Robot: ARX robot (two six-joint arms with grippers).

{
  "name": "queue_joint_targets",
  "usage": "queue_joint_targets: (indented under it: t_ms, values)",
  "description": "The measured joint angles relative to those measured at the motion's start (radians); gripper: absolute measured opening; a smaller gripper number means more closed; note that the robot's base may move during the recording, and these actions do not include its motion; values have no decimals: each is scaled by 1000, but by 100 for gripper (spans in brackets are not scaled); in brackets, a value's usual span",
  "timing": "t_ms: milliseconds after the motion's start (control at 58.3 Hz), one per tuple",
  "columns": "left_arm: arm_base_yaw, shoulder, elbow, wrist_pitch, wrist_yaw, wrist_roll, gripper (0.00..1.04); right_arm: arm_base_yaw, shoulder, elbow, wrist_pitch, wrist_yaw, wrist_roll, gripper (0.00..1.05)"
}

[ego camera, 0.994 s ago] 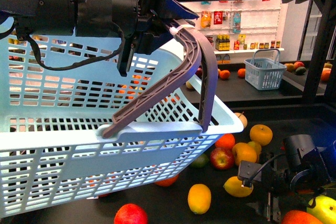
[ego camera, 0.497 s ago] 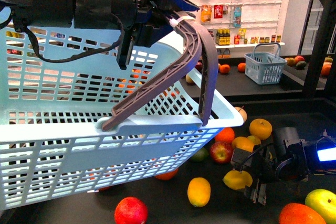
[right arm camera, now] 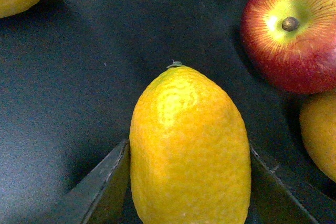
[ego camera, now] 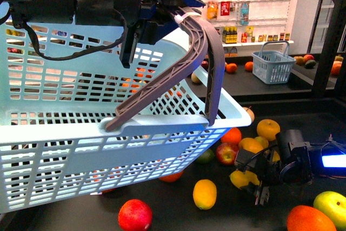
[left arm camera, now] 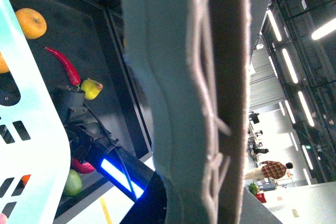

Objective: Pick lemon from shelf

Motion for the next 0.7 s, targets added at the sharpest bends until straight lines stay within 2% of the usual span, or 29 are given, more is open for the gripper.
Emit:
queue_joint_targets:
  t_ms: [154,343,531,703]
  values:
    - [0,0,0,0,-1,0,8,-6,-69,-138,90,8,17,48]
    - [0,0,0,0,0,0,8,-27,-245,-405,305,41,90,48]
    - [0,0,0,0,0,0,8,-66,-571,-730,547,59,245,47]
    - [0,0,0,0,-1,0,8,-78,-854,-961,631,45,417,47]
